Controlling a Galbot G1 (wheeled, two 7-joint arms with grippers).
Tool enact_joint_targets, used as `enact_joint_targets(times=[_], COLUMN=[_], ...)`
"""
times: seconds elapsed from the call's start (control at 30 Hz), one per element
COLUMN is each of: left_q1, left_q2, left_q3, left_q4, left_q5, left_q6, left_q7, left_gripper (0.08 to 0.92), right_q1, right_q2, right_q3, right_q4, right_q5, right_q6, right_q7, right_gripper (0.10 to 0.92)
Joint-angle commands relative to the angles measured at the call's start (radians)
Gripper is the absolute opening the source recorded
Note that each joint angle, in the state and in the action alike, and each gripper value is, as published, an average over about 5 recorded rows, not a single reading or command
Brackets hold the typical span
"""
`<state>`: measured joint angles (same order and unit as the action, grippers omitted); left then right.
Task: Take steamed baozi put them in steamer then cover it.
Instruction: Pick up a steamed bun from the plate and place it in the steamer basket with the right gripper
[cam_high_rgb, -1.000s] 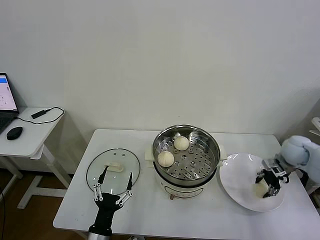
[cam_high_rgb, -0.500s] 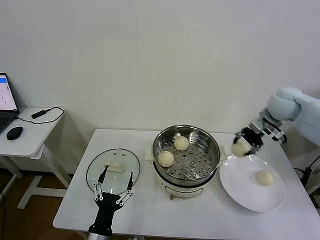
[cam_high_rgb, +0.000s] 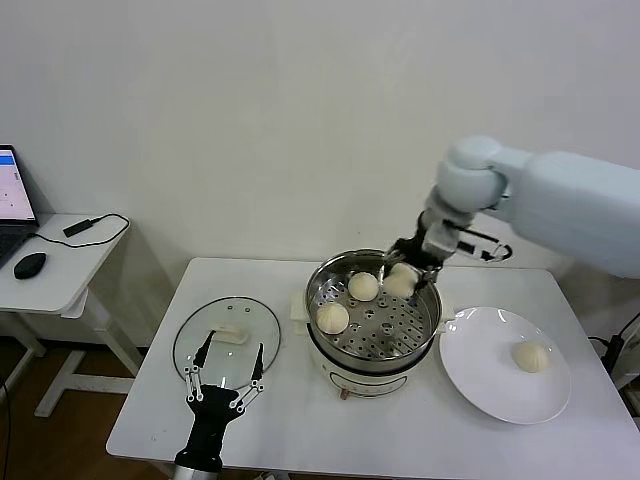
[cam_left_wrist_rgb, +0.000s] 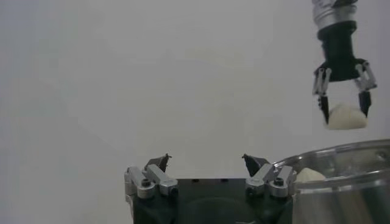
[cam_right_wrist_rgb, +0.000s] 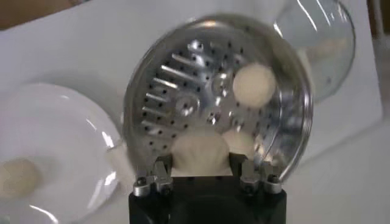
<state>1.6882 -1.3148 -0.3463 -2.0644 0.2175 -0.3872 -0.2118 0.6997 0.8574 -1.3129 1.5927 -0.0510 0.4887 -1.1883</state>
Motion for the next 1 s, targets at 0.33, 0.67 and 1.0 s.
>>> enact_joint_targets(times=[0.33, 0.67, 1.0], left_q1=[-0.002, -0.003, -0.003], left_q2=[0.001, -0.001, -0.002], left_q3=[-0.001, -0.004, -0.009], left_q4=[0.01, 0.012, 0.012], left_q5=[-0.002, -0.003, -0.004], left_q6=[-0.006, -0.01, -0.013], left_q7=[-0.005, -0.008, -0.011], left_gripper=[0.823, 0.823, 0.823], right_q1=[-0.172, -0.194, -0.168], right_q2=[0.075, 0.092, 0.065], right_q3=[0.008, 0.01, 0.078], right_q4=[0.083, 0.05, 0.045], right_q5=[-0.196, -0.241, -0.224], right_q6=[0.178, 0.174, 0.131], right_q7=[-0.004, 0.002, -0.003], right_gripper=[0.653, 0.677, 0.819])
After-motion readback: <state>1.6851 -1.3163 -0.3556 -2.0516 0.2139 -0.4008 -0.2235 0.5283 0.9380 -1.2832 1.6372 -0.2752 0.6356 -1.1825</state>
